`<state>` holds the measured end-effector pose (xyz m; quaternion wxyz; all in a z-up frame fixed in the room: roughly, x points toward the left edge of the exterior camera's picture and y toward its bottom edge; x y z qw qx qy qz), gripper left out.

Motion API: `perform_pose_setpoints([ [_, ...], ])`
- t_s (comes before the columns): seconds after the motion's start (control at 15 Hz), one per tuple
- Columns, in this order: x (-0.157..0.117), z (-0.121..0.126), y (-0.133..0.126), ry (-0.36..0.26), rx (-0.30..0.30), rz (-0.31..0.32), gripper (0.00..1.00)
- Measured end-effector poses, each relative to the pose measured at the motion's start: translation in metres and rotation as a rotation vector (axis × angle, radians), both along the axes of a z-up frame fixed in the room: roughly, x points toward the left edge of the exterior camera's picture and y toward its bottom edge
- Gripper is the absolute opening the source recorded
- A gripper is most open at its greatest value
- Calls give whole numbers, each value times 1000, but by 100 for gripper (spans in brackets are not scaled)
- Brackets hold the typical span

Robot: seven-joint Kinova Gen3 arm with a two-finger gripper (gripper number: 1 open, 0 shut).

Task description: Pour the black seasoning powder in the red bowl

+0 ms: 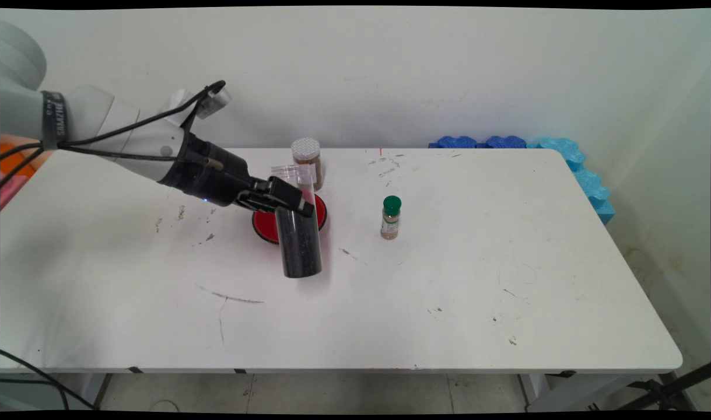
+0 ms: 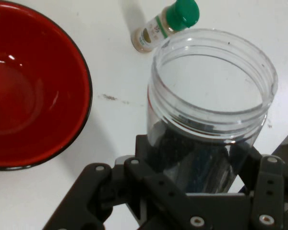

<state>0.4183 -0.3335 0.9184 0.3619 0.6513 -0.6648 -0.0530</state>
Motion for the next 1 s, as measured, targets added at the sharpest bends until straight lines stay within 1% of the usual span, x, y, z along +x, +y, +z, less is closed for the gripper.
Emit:
perform_pose_setpoints([
  [0.2, 0, 1, -3, 1, 35, 40, 0],
  [0.67, -5, 3, -11, 0, 112, 110, 0],
  [0.8, -7, 4, -13, 3, 128, 112, 0],
  [1.0, -9, 5, -17, 3, 134, 101, 0],
])
